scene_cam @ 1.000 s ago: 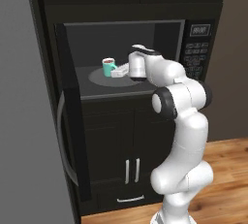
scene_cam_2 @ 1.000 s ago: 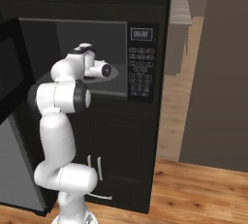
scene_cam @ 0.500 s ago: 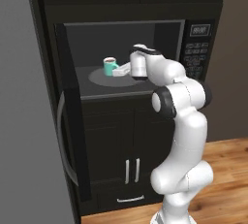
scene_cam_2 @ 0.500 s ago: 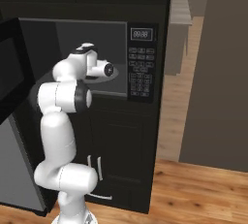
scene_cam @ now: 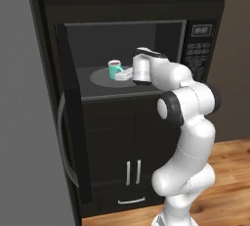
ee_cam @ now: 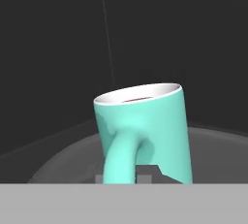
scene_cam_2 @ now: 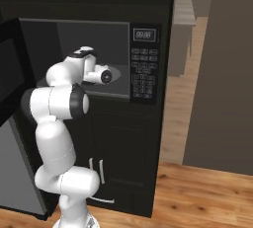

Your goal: Place the microwavable item in the microwave. Then, close the microwave door and press the start button.

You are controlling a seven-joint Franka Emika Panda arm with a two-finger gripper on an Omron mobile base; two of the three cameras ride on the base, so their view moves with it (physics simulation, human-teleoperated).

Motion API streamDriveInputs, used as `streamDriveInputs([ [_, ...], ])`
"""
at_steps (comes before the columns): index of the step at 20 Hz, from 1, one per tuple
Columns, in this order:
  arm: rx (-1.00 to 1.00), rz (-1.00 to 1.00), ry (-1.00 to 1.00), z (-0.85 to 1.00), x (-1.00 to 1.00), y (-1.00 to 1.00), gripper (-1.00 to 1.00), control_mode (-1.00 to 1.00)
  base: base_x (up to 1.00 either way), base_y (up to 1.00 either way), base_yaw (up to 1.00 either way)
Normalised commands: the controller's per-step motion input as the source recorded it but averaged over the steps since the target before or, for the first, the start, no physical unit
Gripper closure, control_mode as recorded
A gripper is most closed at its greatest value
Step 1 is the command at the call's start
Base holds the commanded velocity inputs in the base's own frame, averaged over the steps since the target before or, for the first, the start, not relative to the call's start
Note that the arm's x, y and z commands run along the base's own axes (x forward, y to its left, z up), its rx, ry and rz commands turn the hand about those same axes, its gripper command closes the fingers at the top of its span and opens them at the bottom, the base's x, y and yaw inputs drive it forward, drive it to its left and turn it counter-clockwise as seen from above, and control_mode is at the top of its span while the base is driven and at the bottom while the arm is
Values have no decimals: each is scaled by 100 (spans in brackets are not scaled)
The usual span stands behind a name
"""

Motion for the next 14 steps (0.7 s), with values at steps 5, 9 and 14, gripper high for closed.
streamDriveInputs([
  [5, 0, -4, 0, -5, 0, -15, -100, -100, 0, 0, 0],
  [9, 0, 0, 0, -6, 0, -27, -100, -100, 0, 0, 0],
  [14, 0, 0, 0, 0, -6, -31, -100, -100, 0, 0, 0],
])
